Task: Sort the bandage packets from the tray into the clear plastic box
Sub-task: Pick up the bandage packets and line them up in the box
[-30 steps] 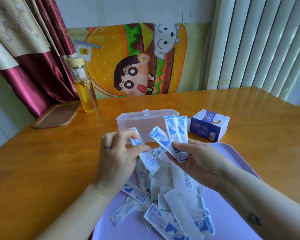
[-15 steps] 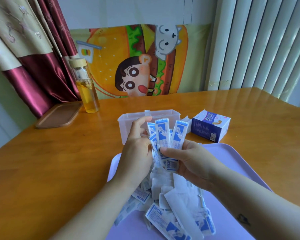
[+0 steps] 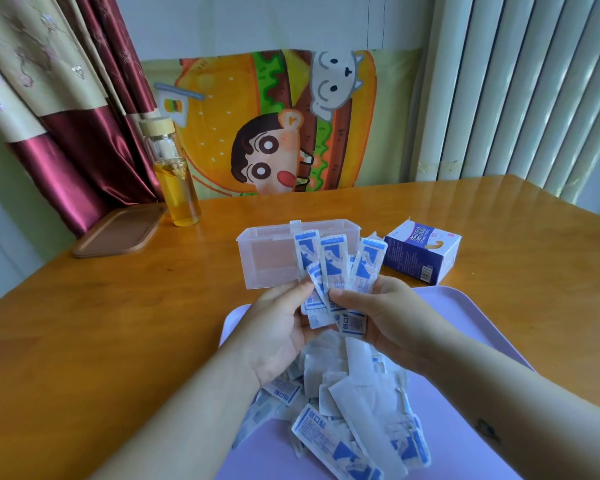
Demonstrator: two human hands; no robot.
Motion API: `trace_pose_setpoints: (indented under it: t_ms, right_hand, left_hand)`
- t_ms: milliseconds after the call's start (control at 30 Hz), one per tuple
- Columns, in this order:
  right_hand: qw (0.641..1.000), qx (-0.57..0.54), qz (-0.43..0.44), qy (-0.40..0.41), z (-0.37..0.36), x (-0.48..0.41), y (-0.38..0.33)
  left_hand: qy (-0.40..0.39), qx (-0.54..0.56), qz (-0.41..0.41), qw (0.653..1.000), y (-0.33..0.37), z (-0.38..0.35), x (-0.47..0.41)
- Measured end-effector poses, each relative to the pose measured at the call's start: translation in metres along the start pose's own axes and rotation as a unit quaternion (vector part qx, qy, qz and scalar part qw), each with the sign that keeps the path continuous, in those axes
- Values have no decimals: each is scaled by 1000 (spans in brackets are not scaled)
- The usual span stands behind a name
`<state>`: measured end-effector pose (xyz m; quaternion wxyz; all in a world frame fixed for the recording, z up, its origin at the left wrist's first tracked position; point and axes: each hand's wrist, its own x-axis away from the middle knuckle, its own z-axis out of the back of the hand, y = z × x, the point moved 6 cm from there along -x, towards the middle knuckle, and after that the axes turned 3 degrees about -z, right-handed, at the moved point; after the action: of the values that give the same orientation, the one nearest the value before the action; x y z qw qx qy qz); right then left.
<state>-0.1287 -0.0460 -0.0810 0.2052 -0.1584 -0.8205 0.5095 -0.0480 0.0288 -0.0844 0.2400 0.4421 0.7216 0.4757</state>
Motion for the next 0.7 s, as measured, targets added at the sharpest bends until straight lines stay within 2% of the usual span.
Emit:
trace_pose_setpoints:
  t_ms: [167,300,400,500,700]
  right_hand:
    - [997,-17,25,71,17,0,-9]
    - [998,-34,44,36,12,0,-13]
    - [999,-5,51,16,3,-3,-6]
    - [997,0,51,51,4,-9,0]
    - [998,-16,34,48,4,-12,3]
  left_hand:
    - [72,-15,-27,997,5,14,-5]
    - [102,-55,-42,992,5,19,-6]
    - [80,-83,-56,992,2,11,-6]
    - [62,-104,-64,991,-2,4,-5]
    - [74,-92,-60,991,0,4,-4]
